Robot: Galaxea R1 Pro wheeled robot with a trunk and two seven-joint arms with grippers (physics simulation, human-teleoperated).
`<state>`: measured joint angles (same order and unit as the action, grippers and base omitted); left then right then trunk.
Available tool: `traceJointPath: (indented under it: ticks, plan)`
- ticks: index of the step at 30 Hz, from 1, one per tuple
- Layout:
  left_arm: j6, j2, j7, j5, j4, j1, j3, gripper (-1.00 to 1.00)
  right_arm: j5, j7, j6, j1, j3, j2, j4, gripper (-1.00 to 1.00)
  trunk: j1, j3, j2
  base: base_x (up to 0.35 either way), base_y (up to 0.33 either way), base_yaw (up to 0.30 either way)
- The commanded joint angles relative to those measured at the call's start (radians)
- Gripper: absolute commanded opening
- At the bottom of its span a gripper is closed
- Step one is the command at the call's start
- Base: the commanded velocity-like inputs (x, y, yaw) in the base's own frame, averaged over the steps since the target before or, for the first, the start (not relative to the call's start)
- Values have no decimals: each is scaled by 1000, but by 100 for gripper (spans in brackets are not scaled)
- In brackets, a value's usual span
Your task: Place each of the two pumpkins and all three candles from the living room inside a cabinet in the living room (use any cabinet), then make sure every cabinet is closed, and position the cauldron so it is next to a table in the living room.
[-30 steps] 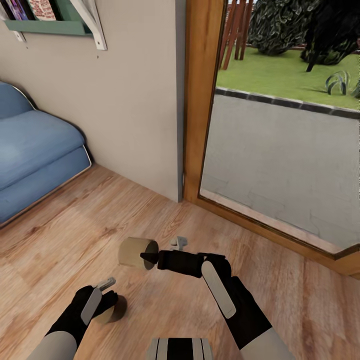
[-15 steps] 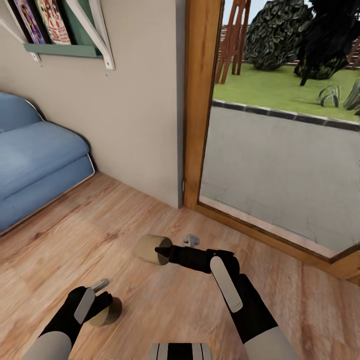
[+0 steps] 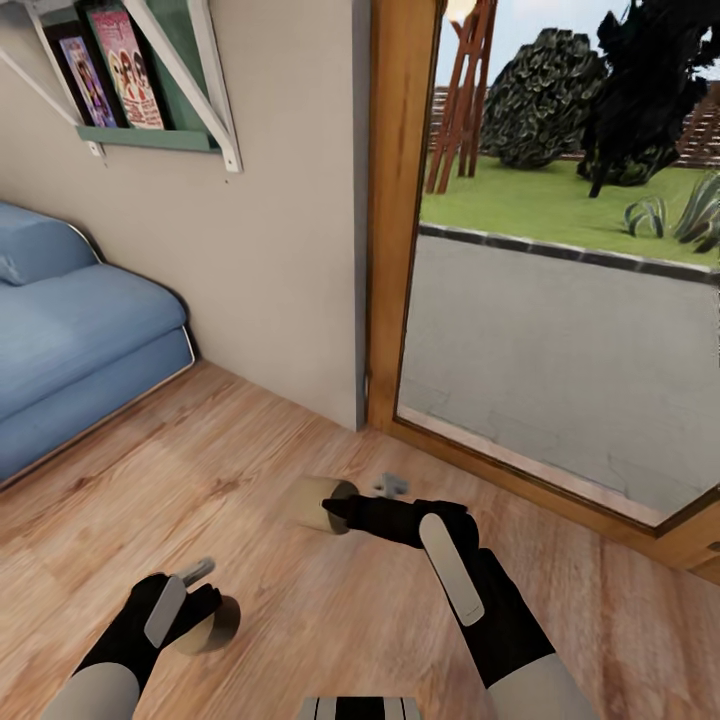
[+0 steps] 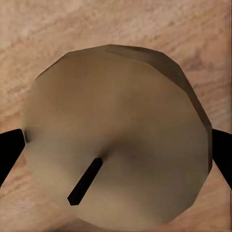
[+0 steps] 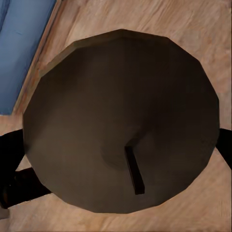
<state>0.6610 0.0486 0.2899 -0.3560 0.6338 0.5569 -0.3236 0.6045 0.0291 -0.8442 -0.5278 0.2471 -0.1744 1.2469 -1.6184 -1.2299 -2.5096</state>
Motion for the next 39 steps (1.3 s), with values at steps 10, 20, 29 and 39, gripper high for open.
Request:
traceJointPath:
  ticks: [10, 20, 29, 39]
  plan:
    - [23, 26, -3, -3, 0, 0, 0, -100, 22, -166, -54, 0, 19, 0, 68, -100, 4, 39, 2, 0, 0, 0]
    - [27, 42, -3, -3, 0, 0, 0, -100, 21, -167, -78, 0, 20, 0, 65, -100, 9, 77, 5, 0, 0, 0]
    - [28, 47, -3, -1, 0, 0, 0, -100, 14, -166, -82, 0, 15, 0, -28, -100, 13, 112, 7, -48, 0, 0]
    - [35, 62, -2, 1, 5, 0, -1, -100, 18, -235, -83, 0, 10, 0, -79, -100, 17, 151, 9, -139, 0, 0]
